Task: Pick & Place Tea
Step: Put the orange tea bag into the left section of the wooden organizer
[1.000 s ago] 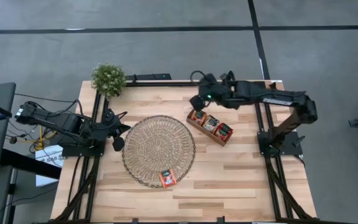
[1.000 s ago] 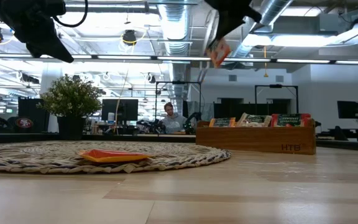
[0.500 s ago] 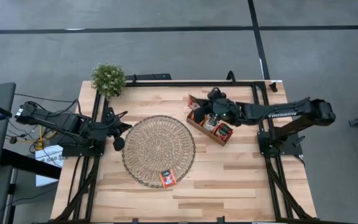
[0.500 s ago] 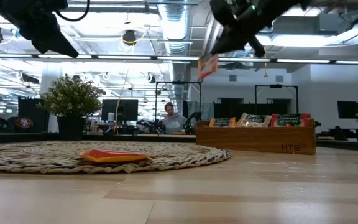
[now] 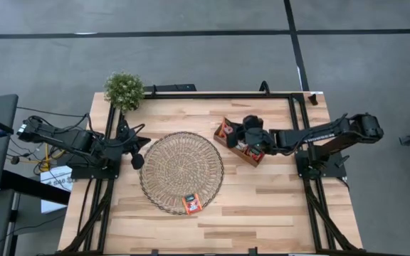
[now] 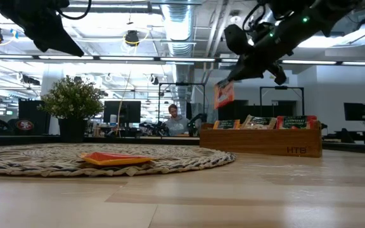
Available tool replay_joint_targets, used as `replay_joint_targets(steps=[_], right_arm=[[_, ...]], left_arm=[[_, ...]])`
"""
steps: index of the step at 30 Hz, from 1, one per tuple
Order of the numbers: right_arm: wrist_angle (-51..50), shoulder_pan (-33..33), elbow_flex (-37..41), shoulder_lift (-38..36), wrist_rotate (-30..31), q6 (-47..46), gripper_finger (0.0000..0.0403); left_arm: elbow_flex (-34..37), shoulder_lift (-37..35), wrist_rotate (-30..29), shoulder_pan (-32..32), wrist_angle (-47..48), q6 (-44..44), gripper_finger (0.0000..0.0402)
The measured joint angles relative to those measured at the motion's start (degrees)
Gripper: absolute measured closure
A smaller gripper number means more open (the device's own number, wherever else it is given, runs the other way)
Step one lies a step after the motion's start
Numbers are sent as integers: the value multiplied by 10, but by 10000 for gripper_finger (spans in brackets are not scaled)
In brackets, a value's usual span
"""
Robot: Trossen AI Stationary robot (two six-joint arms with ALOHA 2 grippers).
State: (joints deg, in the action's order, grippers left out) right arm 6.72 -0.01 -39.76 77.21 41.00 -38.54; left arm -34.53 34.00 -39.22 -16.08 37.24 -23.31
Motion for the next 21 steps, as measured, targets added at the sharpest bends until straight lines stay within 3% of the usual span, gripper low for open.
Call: replay_joint_targets(steps=[6,15,21], right_arm=[[2,8,15,2,20,-13,403],[85,8,17,103,38,-25,403],[100,9,17,129,44,-21,403]], left_arm=[[0,0,-5,0,-2,0,401],[0,0,-6,0,-5,0,401],[0,0,-5,0,-3,0,401]])
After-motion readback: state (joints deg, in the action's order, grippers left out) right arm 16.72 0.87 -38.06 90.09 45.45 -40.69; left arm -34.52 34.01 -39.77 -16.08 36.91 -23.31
